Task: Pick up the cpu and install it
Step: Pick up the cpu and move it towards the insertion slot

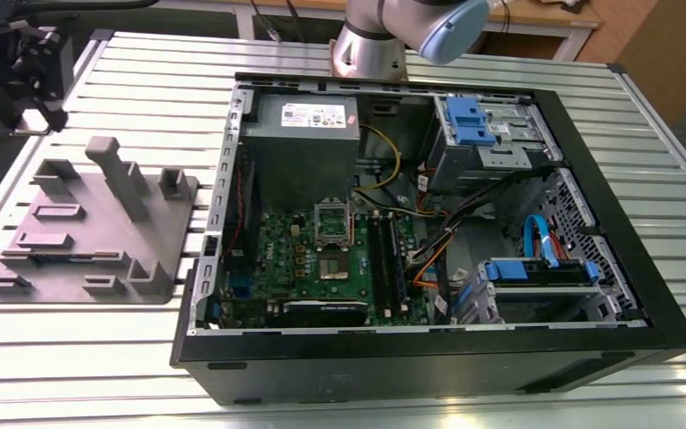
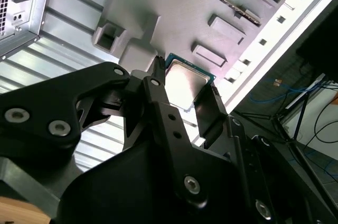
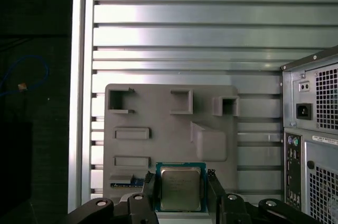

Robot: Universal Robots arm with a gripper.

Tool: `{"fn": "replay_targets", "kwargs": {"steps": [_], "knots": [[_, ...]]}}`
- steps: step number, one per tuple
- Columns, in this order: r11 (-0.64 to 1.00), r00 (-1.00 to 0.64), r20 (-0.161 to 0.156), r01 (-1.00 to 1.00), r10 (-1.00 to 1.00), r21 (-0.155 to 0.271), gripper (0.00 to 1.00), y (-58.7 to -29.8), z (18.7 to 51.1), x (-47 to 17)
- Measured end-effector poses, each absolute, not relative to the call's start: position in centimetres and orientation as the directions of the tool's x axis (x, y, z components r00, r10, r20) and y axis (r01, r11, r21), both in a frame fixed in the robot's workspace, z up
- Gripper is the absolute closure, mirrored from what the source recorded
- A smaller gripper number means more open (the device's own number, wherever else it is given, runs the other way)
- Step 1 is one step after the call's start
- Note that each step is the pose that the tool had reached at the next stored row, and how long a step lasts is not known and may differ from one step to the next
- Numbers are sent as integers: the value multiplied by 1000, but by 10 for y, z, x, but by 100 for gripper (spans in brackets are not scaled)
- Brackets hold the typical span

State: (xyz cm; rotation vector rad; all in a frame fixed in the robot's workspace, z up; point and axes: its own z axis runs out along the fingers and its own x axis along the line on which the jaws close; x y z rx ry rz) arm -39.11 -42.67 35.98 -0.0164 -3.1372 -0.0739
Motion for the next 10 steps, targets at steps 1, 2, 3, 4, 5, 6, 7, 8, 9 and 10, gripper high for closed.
{"fn": "replay_targets", "kwargs": {"steps": [1, 2, 3, 4, 5, 6, 7, 8, 9, 10], "knots": [[999, -1000, 4, 11, 10, 47, 53, -427, 360, -390], [999, -1000, 4, 10, 10, 47, 53, -427, 360, -388], [999, -1000, 4, 11, 10, 47, 53, -427, 360, -387], [999, -1000, 4, 11, 10, 47, 53, -427, 360, -385], [999, -1000, 4, 11, 10, 47, 53, -427, 360, -384], [999, -1000, 4, 11, 10, 47, 53, -427, 360, -382], [999, -1000, 4, 11, 10, 47, 53, -427, 360, -381], [999, -1000, 4, 11, 10, 47, 53, -427, 360, -381], [999, -1000, 4, 11, 10, 47, 53, -427, 360, -381], [999, -1000, 4, -1, -1, 47, 53, -427, 360, -381]]}}
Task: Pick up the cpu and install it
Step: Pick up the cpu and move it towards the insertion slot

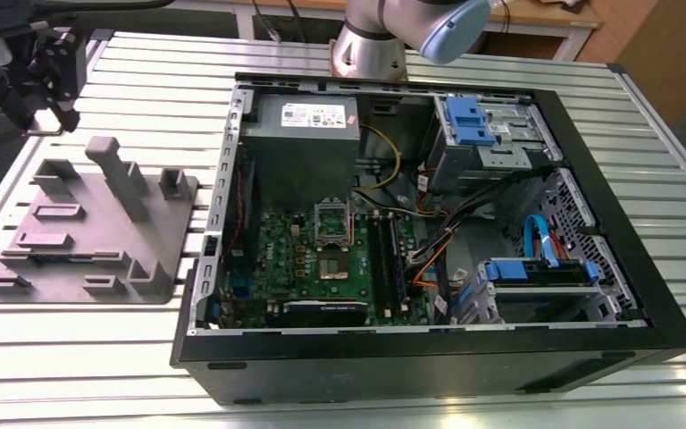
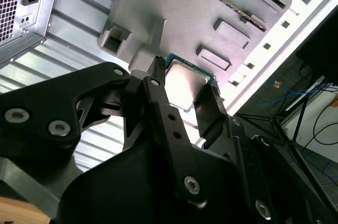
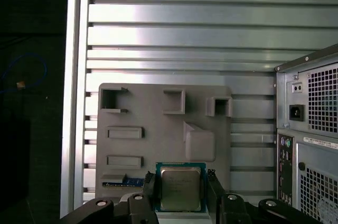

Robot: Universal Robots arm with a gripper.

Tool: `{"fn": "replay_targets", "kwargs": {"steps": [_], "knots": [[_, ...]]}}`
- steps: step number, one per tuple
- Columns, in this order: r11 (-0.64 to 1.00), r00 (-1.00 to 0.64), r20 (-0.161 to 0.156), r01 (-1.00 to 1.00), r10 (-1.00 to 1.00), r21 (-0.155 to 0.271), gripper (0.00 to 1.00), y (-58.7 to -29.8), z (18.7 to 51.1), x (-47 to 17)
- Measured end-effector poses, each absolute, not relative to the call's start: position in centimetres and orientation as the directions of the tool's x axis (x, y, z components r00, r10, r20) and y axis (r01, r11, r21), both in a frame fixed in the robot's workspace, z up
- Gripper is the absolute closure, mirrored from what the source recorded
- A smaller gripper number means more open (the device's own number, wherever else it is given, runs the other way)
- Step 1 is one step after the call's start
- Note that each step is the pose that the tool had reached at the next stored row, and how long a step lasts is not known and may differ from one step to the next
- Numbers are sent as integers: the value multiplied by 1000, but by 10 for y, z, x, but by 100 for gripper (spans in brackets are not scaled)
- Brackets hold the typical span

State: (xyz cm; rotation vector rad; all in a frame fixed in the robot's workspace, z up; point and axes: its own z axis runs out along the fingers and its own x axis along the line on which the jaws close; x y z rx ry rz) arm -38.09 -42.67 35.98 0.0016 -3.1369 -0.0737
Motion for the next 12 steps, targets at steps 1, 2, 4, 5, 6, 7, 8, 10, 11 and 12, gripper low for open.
{"fn": "replay_targets", "kwargs": {"steps": [1, 2, 4, 5, 6, 7, 8, 10, 11, 12], "knots": [[999, -1000, 4, -12, -13, 47, 53, -427, 360, -381], [999, -1000, 4, -13, -13, 47, 53, -427, 360, -381], [999, -1000, 4, -13, -13, 47, 53, -427, 360, -381], [999, -1000, 4, -13, -13, 47, 53, -427, 360, -381], [999, -1000, 4, -13, -13, 47, 53, -427, 360, -381], [999, -1000, 4, -13, -13, 47, 53, -427, 360, -381], [999, -1000, 4, -13, -13, 47, 53, -427, 360, -381], [999, -1000, 4, -13, -13, 47, 53, -427, 360, -381], [999, -1000, 4, -13, -13, 47, 53, -427, 361, -381], [999, -1000, 4, -13, -13, 47, 53, -427, 361, -381]]}}
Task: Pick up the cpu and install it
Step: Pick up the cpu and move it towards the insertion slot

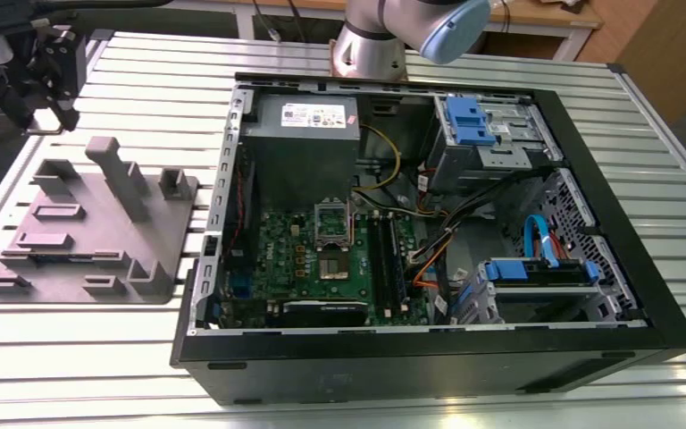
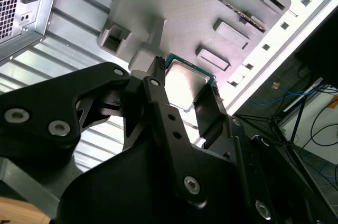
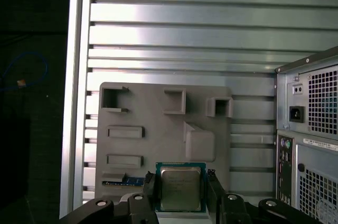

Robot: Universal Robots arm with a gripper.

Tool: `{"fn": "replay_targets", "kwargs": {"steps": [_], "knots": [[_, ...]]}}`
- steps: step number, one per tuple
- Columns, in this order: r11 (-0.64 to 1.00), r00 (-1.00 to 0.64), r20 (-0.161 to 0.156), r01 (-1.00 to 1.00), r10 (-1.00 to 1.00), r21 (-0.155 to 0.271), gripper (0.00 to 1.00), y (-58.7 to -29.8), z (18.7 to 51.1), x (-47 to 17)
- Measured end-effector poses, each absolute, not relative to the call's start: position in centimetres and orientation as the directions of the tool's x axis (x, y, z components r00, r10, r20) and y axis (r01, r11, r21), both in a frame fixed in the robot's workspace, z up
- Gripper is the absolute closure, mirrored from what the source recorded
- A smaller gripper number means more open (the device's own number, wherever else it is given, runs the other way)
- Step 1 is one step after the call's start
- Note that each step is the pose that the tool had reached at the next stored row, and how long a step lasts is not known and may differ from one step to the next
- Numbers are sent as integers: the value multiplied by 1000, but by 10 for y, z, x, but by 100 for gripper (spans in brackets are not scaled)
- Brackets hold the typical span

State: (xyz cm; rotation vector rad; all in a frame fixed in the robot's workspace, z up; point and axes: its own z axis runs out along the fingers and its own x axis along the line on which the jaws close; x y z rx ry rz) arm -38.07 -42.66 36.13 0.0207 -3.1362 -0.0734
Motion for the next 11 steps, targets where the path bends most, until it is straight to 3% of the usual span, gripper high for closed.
{"fn": "replay_targets", "kwargs": {"steps": [11], "knots": [[999, -1000, 4, -13, -13, 53, 53, -427, 364, -375]]}}
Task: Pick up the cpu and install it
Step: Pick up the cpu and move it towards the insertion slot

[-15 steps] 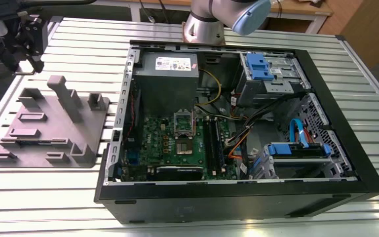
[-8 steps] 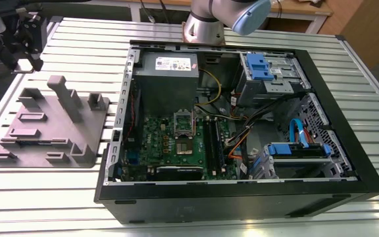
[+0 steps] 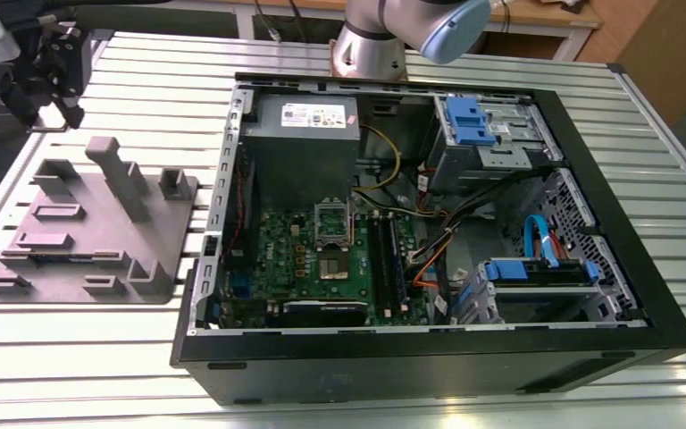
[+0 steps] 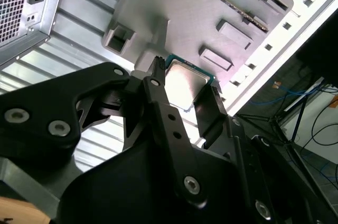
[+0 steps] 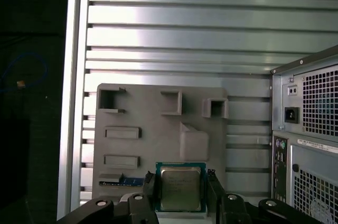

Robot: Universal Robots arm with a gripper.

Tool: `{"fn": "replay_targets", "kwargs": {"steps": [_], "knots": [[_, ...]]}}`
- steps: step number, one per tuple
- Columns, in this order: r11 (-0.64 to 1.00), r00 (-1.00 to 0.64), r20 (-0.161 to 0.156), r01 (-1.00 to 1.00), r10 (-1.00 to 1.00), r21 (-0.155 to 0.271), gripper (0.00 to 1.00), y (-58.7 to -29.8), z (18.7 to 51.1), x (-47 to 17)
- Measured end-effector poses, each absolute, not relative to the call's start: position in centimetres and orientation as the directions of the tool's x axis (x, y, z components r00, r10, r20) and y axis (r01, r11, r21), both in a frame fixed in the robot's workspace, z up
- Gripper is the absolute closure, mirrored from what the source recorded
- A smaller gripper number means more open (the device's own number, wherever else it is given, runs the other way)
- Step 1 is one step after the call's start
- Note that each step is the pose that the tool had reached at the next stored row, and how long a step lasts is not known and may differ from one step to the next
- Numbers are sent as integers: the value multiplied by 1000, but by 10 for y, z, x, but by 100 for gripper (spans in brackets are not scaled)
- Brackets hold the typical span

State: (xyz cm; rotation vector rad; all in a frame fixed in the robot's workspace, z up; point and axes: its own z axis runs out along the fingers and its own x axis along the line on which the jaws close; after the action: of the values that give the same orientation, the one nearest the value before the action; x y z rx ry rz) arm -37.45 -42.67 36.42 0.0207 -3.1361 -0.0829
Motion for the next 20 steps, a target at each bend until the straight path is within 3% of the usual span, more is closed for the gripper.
{"fn": "replay_targets", "kwargs": {"steps": [20], "knots": [[998, -1000, 6, -13, -13, 56, 53, -427, 364, -335]]}}
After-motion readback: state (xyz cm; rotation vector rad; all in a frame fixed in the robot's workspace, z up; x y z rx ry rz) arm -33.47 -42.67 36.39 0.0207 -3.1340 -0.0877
